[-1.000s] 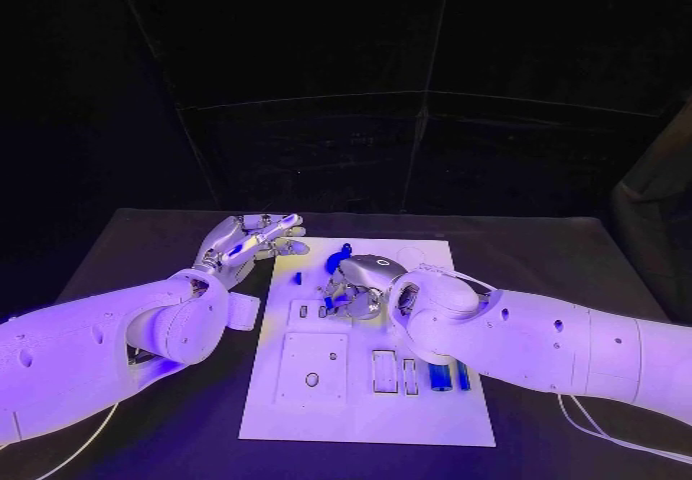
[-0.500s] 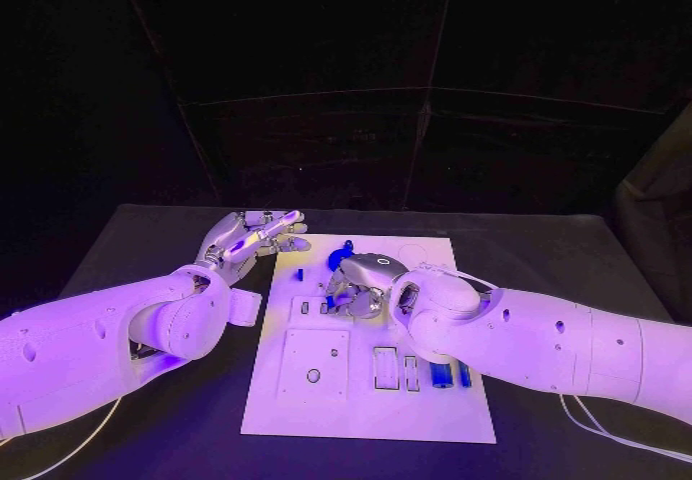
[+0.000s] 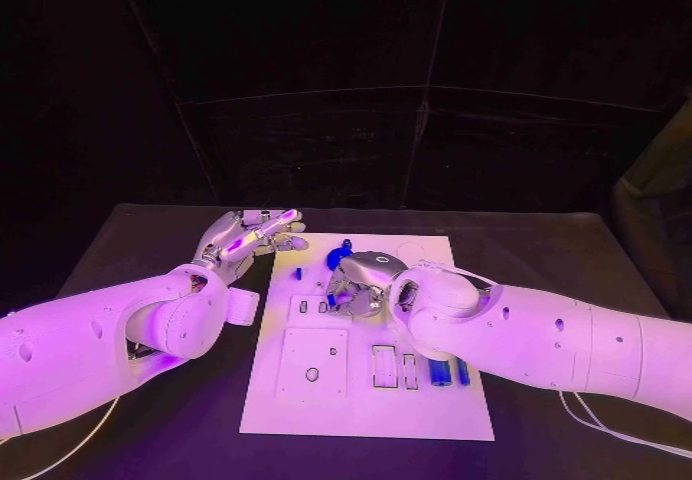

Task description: Assemble the parts on the task board

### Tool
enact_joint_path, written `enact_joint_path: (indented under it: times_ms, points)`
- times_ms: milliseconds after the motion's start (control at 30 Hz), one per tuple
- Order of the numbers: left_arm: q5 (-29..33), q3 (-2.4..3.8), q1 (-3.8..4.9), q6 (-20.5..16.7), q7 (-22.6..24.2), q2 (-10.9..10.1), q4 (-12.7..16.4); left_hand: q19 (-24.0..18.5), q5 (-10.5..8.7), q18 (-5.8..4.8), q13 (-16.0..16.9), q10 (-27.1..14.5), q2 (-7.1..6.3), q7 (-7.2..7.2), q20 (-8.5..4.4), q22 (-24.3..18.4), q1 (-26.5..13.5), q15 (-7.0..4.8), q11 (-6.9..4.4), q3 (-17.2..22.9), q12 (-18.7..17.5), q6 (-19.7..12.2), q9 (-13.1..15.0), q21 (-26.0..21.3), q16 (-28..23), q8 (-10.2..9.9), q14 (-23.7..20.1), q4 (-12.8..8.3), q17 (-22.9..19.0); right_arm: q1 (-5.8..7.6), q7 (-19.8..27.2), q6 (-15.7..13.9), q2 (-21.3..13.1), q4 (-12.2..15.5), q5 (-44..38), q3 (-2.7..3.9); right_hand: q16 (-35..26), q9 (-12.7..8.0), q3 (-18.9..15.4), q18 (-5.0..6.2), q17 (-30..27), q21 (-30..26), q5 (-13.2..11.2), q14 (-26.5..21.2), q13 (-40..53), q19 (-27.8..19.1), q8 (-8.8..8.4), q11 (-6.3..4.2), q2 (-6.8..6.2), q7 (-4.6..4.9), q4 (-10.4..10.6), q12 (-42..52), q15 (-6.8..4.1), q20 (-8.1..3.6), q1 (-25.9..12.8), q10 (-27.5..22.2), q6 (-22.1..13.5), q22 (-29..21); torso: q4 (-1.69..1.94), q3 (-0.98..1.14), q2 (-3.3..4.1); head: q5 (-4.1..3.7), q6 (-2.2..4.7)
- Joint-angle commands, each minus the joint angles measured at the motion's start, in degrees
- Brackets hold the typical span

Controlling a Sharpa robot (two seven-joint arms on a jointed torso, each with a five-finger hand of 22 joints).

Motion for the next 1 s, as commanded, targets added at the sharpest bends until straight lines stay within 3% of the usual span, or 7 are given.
enact_joint_path:
  times_ms: [33, 400, 1000]
  points:
    - [0.1, 0.05, 0.1, 0.7, -0.1, 0.0, 0.1, 0.2, 0.2, 0.37, 0.0, 0.3, 0.03, -0.05, 0.21, -0.1, 0.3, 0.33, 0.04, 0.0, -0.4, 0.5, 0.0, -0.3, -0.2, -0.2, 0.1, -0.3, 0.1, -0.17, -1.4, 3.0, 0.0, -0.2, -1.3, -0.22, 0.0, -0.1, 0.0, -0.52, 8.0, 0.1, -0.5, 4.4, 0.9, 0.7, -0.17, 0.19, -0.2, -0.02, -0.1, -0.3, -0.16, -0.09, -0.5, -0.1, 0.5, 8.2, 0.0, -0.02, 0.01, -0.12, -0.12]
    - [0.1, 0.05, 0.1, 0.8, -0.1, -0.1, 0.1, 0.3, 0.2, 0.37, 0.0, 0.3, 0.05, -0.09, 0.21, -0.1, 0.4, 0.33, 0.02, 0.0, -0.5, 0.5, 0.0, -0.4, -0.4, -0.3, 0.1, -0.4, 0.1, -0.22, -2.1, 3.4, 0.2, 0.1, -2.0, -0.26, -0.2, -0.3, -1.1, -0.46, 7.7, -0.1, -0.3, 4.3, 0.3, 0.5, -1.03, 0.63, -2.24, 0.45, 0.9, -1.2, 0.21, 0.21, -3.4, -0.6, -0.3, 7.9, 0.12, -0.03, 0.0, -0.31, -0.15]
    - [0.1, 0.05, 0.1, 0.7, -0.1, -0.1, 0.1, 0.3, 0.2, 0.37, 0.0, 0.3, 0.05, -0.09, 0.21, -0.1, 0.4, 0.33, 0.02, 0.0, -0.5, 0.5, 0.0, -0.4, -0.4, -0.3, 0.1, -0.4, 0.1, -0.43, -3.6, 1.8, 0.2, 0.4, -3.0, -0.3, -0.6, -0.4, -2.4, -0.36, 7.2, -0.3, -0.3, 4.2, -0.4, 0.2, -1.67, 0.86, -3.39, 0.66, 2.1, -2.1, 0.41, 0.46, -5.8, -1.1, -1.1, 7.5, 0.05, -0.01, -0.02, -0.31, -0.04]
